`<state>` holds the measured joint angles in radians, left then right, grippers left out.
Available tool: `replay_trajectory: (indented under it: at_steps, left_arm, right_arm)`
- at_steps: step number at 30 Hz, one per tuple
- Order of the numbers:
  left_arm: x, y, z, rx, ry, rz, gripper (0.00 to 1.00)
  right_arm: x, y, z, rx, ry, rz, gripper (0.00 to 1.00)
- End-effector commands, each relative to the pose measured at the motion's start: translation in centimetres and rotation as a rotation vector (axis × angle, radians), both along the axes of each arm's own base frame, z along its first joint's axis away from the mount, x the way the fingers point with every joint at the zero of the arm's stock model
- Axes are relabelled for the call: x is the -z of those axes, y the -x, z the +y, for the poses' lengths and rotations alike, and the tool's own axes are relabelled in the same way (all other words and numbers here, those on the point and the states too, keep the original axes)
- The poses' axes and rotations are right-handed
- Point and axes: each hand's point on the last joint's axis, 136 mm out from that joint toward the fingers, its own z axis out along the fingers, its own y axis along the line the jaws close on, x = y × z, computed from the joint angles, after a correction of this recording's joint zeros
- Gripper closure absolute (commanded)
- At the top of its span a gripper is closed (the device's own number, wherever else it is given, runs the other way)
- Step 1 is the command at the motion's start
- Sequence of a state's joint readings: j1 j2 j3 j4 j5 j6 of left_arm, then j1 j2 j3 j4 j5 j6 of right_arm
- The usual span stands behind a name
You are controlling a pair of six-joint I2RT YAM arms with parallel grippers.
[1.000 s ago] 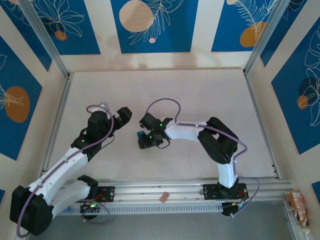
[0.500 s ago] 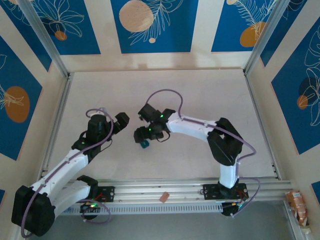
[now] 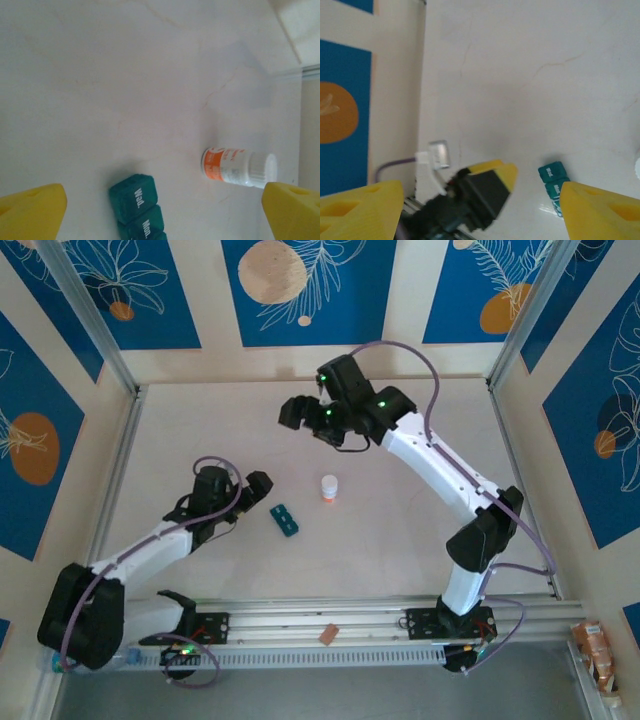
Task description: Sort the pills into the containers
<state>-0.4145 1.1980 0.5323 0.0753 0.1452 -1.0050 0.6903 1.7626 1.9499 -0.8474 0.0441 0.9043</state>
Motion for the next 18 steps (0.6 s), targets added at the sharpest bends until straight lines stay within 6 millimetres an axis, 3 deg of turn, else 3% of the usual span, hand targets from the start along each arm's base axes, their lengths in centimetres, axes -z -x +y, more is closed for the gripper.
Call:
replay_trajectory:
  at_steps: [1, 8, 18]
  left_arm:
    - [-0.6, -0.4, -2.6, 0.062, 0.039, -0.006, 0.00]
    - [1.7, -0.3, -4.6, 0.082, 0.042, 0.046, 0.00]
    - [2.5, -0.6, -7.3, 0.121, 0.047, 0.052, 0.00]
  right_arm:
    - [-0.3, 0.7, -0.3, 0.040, -0.018, 0.094, 0.18]
    - [-2.4, 0.5, -0.6, 0.052, -0.054, 0.075, 0.18]
    - [-2.7, -0.2, -1.8, 0.063, -0.121, 0.077, 0.18]
